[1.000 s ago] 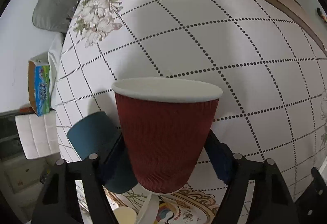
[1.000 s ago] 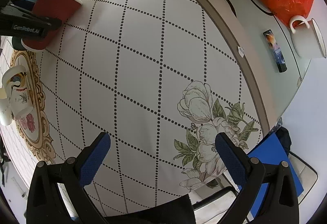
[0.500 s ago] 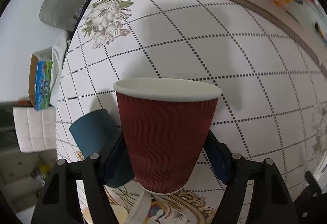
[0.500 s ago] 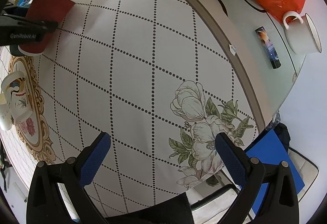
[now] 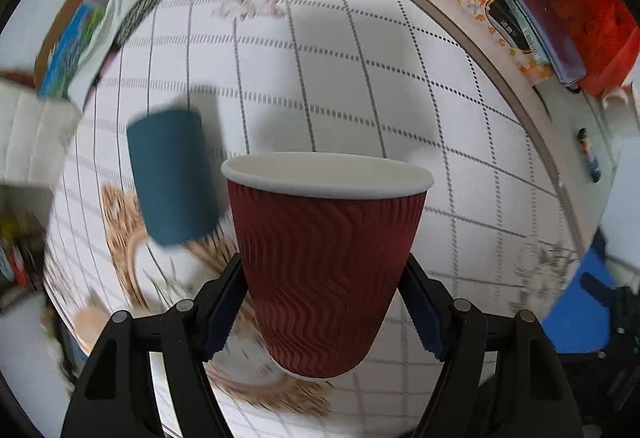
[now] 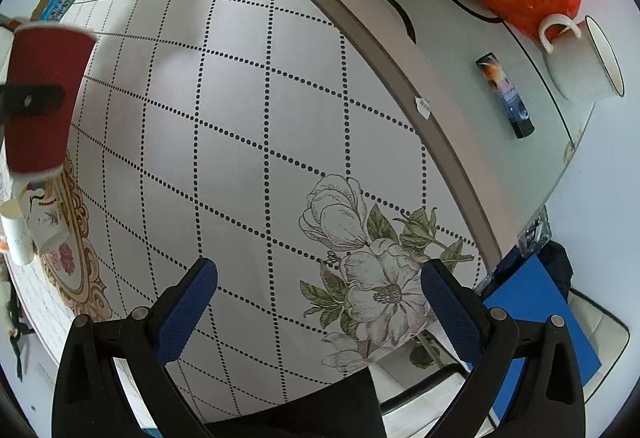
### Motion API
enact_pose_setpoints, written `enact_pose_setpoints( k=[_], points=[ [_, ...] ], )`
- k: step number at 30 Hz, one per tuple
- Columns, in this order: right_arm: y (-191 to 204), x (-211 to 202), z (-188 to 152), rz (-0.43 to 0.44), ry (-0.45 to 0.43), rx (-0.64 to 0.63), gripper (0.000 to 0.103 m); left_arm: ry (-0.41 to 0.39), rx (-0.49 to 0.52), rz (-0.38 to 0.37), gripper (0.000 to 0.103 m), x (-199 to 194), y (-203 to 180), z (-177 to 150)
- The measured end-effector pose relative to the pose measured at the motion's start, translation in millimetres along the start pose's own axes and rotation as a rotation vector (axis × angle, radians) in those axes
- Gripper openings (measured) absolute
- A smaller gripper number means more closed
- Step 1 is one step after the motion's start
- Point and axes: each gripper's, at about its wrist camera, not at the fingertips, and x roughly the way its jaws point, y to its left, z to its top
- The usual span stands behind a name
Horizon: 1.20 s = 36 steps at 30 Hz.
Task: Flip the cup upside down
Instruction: 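Lift the red cup with the left gripper and carry it toward the right gripper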
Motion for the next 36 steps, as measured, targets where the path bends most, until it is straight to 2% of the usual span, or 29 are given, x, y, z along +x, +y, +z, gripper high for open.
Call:
enact_pose_setpoints(
  k=[10, 16, 18, 21, 26, 36],
  points=[
    [5, -5, -17, 0.049, 0.017, -0.181, 0.103, 0.041, -0.355, -0.135, 0.073, -4, 16, -86],
    [34, 6, -27, 0.064, 0.05, -0.309, 0.103, 0.075, -0.602, -0.213, 0.073, 18, 30, -154],
    [43, 10, -34, 0.068, 0.066, -0.351, 0.103, 0.092, -0.706, -0.26, 0.073, 31, 37, -183],
    [58, 16, -49, 0.064, 0.087, -0.413, 0.103, 0.106, -0.803, -0.308, 0.073, 48, 41, -214],
    [84, 21, -74, 0.056, 0.107, -0.496, 0.103, 0.103, -0.873, -0.333, 0.073, 65, 45, -241],
    [130, 17, -104, 0.004, 0.065, -0.555, 0.103, 0.066, -0.844, -0.3, 0.073, 86, 47, -259]
  ],
)
